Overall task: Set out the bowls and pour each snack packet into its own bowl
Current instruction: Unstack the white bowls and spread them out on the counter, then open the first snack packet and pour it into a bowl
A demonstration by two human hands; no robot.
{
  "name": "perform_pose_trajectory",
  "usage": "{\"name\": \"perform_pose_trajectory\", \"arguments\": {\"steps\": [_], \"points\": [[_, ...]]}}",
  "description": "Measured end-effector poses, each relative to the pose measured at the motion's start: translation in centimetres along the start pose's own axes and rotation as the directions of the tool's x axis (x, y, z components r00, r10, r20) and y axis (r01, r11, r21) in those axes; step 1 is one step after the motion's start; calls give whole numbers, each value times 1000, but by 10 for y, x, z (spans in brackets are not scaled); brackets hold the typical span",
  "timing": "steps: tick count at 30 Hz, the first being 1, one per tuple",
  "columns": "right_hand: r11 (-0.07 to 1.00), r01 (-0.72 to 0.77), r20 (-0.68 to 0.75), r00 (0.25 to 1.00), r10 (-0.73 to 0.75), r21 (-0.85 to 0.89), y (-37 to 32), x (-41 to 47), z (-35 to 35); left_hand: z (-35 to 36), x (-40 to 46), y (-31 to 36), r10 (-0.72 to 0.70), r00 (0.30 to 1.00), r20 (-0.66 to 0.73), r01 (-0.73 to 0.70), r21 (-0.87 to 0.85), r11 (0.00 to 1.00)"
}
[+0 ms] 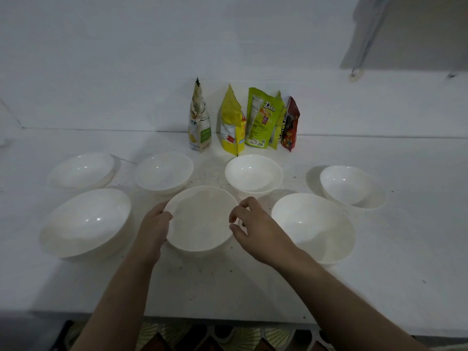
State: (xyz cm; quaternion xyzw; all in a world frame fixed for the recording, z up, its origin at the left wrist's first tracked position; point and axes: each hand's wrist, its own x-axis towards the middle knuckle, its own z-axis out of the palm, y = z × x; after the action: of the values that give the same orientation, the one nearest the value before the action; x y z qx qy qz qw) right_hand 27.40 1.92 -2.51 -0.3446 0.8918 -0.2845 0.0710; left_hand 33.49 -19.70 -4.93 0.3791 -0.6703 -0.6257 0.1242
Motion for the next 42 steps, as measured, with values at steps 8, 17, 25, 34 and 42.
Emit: {"name": "perform_pose_trajectory", "arguments": {"steps": [8, 17, 25, 34, 42], "points": [[997, 49, -84, 995, -53, -54, -6, 11, 5, -6, -4, -1, 129, 991, 28, -132, 165, 978], [967, 229, -387, 906, -171, 108, -66, 87, -6, -32, 18, 67, 499, 865, -56, -494, 79, 866], [975, 195, -665, 743, -75, 107, -122, 218, -22, -82, 90, 154, 535, 843, 56, -536, 4, 845], [925, -376, -536, 772, 342, 48, -117, 366, -29, -139, 170, 194, 470, 874, 123, -456, -126, 881], [780, -598, -475, 750, 461, -186, -111, 406, -17, -168, 211, 196, 388, 908, 160, -359, -184, 915]]}}
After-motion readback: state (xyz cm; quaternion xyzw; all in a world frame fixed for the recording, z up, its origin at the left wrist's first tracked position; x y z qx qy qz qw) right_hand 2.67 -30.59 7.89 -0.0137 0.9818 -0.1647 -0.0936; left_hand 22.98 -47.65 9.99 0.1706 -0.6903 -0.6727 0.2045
